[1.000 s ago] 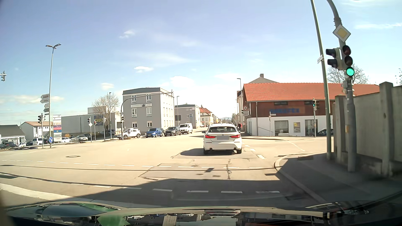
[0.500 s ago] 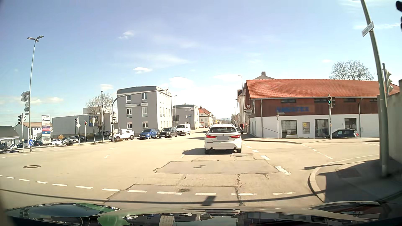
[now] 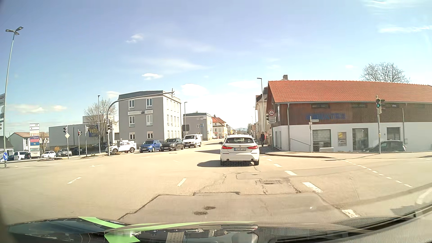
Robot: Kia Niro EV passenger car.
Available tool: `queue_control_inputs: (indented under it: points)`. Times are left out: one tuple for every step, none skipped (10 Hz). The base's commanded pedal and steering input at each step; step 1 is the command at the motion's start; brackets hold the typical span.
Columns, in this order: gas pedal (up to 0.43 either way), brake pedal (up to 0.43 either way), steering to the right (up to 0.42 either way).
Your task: Follow the waypoints while adhering to traffic rules and regulations
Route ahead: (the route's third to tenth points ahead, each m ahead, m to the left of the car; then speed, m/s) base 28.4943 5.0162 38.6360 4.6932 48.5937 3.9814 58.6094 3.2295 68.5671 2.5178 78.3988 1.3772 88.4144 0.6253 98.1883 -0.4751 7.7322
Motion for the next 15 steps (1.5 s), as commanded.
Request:
queue_control_inputs:
  points:
    - [0.177,0.0,0.007]
    - [0.177,0.0,0.008]
    - [0.177,0.0,0.009]
    - [0.177,0.0,0.009]
    - [0.177,0.0,0.008]
    - [0.189,0.0,0.008]
    - [0.197,0.0,0.008]
    - [0.197,0.0,0.008]
    - [0.197,0.0,0.007]
    - [0.197,0.0,0.007]
    - [0.197,0.0,0.008]
    - [0.197,0.0,0.008]
    - [0.197,0.0,0.008]
    - [0.197,0.0,0.007]
    - [0.197,0.0,0.007]
